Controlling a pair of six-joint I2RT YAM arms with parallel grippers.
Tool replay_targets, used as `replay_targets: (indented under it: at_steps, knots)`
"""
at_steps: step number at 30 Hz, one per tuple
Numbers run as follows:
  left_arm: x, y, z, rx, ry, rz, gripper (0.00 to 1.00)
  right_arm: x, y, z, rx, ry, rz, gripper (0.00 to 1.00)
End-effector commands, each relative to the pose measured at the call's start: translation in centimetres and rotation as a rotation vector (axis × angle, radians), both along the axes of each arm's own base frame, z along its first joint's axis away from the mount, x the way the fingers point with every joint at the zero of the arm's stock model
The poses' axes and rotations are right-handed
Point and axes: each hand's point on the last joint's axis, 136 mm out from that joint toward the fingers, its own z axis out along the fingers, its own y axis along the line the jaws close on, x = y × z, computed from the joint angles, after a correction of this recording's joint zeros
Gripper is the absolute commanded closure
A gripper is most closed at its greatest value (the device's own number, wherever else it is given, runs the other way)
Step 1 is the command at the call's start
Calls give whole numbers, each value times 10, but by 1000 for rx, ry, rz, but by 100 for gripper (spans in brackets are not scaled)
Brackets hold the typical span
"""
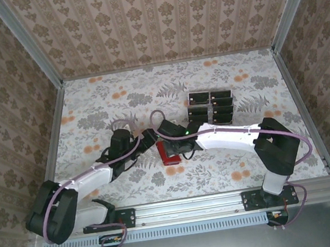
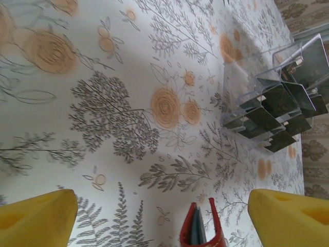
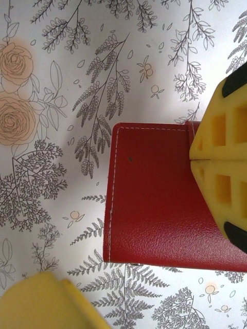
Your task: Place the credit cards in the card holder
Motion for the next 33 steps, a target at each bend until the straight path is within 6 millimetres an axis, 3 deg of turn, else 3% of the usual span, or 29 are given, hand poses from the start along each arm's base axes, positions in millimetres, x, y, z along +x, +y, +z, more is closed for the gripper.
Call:
replay_targets:
  at_steps: [1, 7, 10, 16, 18, 19, 24, 28, 29, 31, 33]
  knots:
    - [-2, -15, 4, -71, 6, -13, 8, 9, 11, 9, 39, -19, 10, 100]
    - [-6, -31, -2, -101, 25, -29, 18, 12, 12, 8, 42, -19, 6, 100]
    - [-8, -33, -4, -103, 27, -25, 32, 13, 12, 7, 41, -19, 4, 100]
    - [-5, -31, -2, -82, -3, -13, 75, 15, 1, -1, 13, -20, -9, 100]
    - [-2, -29, -1, -61, -25, -16, 97, 16, -10, -4, -6, -22, -26, 100]
    - [0, -27, -1, -50, -33, -17, 100, 17, -17, -5, -15, -25, -38, 100]
    - [7, -20, -2, -24, -68, -21, 100, 21, -51, -12, -1, -17, -111, 100]
    - [11, -19, -5, -7, -75, -40, 100, 19, -46, -5, 50, -13, -98, 100]
    - [12, -19, -7, 4, -68, -47, 95, 18, -42, -4, 77, -10, -89, 100]
    - [16, -15, -12, 19, -58, -41, 59, 18, -33, 2, 130, -5, -78, 100]
    - [19, -7, -15, 36, -50, -24, 37, 17, -25, 9, 182, -1, -66, 100]
